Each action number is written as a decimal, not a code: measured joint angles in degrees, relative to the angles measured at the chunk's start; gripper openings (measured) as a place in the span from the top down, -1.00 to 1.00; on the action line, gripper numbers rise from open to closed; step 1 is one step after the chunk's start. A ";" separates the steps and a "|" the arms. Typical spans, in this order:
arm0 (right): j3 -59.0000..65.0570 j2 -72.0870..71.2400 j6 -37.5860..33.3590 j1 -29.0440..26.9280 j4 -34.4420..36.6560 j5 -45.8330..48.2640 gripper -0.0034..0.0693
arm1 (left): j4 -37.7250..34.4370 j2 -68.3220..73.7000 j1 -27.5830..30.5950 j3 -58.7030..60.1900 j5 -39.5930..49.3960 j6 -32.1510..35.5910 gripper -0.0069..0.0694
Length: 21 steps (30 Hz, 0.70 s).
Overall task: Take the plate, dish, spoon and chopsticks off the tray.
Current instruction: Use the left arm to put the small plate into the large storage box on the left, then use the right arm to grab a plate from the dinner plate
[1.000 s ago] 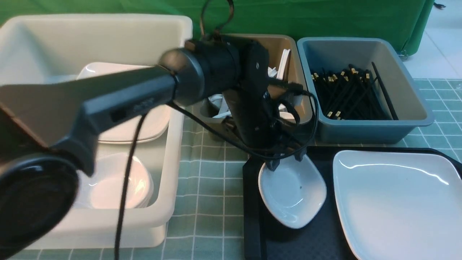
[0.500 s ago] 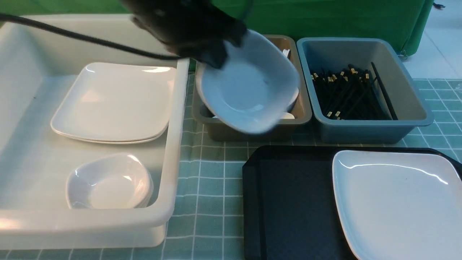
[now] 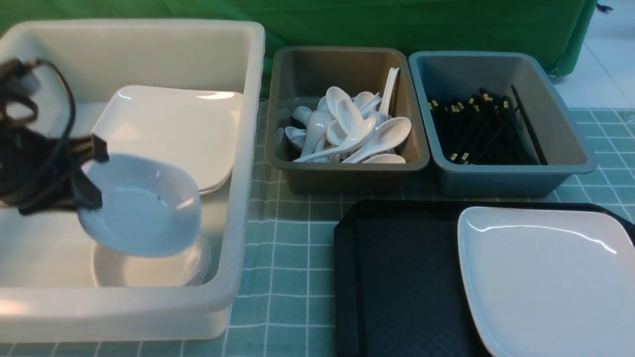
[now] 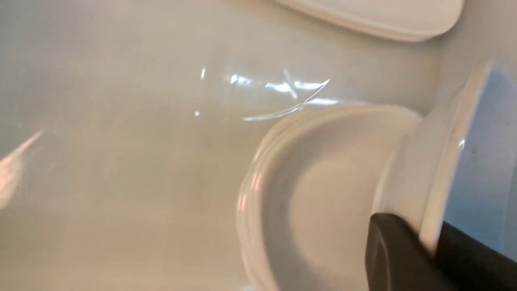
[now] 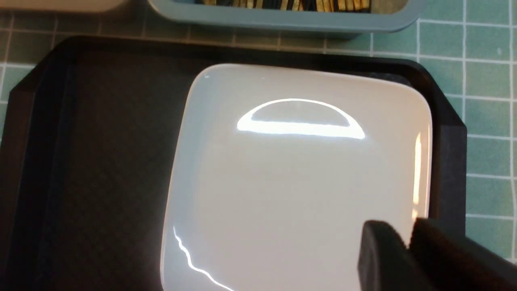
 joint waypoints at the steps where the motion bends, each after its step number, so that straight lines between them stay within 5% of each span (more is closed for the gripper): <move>1: 0.00 0.00 0.00 0.00 0.12 -0.11 0.51 | 0.32 0.28 0.00 1.50 -1.12 -0.05 0.71; 6: 0.00 0.00 0.00 0.00 0.55 -0.32 0.51 | 1.28 1.71 0.00 4.63 -5.79 -0.28 0.46; 10: 0.00 0.40 -4.68 0.52 4.84 1.03 0.51 | 1.96 2.14 0.00 4.62 -5.62 -0.28 -0.03; 15: 0.00 3.55 -8.47 9.13 6.84 3.03 0.40 | 8.90 0.04 0.00 0.36 0.63 -1.90 -0.43; 19: 1.34 7.58 -4.05 19.32 -1.05 2.97 0.10 | 12.85 -3.70 0.00 -1.82 3.16 -4.14 -0.48; 21: 3.98 11.05 4.86 26.96 -12.37 3.03 -0.32 | 12.84 -8.14 0.00 -2.13 4.17 -4.51 -0.43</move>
